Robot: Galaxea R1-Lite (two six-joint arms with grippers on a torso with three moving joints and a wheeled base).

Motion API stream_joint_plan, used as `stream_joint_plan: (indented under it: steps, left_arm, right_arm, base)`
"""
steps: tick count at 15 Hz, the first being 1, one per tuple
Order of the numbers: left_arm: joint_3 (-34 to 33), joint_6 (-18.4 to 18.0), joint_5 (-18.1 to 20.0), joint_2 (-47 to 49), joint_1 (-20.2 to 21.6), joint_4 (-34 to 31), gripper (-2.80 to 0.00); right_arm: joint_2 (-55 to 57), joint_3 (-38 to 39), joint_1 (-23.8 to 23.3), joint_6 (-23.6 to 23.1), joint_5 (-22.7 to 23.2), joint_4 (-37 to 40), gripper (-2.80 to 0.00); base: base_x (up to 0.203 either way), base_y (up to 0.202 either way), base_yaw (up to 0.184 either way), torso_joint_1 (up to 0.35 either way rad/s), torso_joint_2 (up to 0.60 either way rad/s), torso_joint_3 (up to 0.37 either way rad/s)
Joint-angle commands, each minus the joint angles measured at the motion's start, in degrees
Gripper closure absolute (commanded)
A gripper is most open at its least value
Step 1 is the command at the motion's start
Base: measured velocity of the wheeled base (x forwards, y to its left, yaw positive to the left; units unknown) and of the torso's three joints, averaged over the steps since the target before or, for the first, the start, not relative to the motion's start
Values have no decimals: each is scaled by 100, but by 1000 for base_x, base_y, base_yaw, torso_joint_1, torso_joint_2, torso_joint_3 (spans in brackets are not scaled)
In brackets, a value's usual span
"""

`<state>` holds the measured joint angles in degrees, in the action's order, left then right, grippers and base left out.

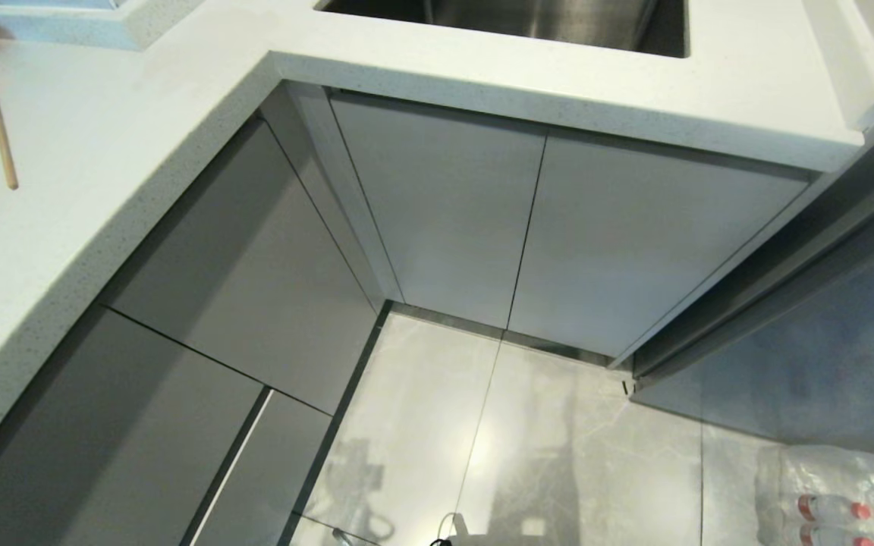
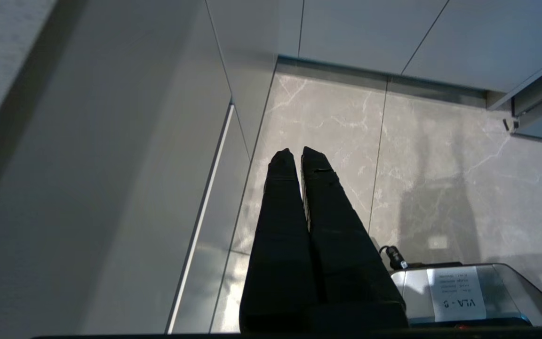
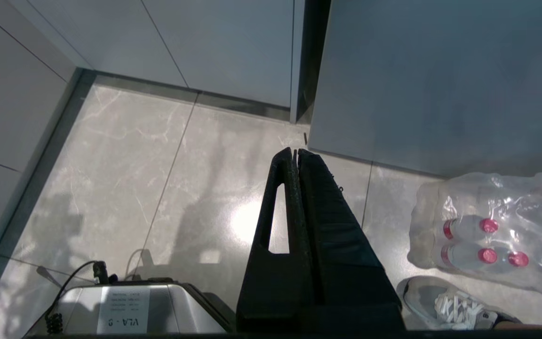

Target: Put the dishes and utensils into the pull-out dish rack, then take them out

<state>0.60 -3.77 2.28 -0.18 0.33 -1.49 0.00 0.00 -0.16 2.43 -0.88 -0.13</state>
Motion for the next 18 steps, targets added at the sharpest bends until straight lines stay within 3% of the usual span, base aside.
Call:
stream_joint_plan:
  steps: [1,18]
  left_arm:
    - [2,-1,1,9,2,-1,0]
    - [2,-28,1,9,2,-1,0]
  right_arm:
    - [9,0,-2,3,0,-4,0]
    - [9,0,-2,3,0,-4,0]
  base:
    - [0,0,0,2,-2,199]
    - [0,0,0,2,3,203]
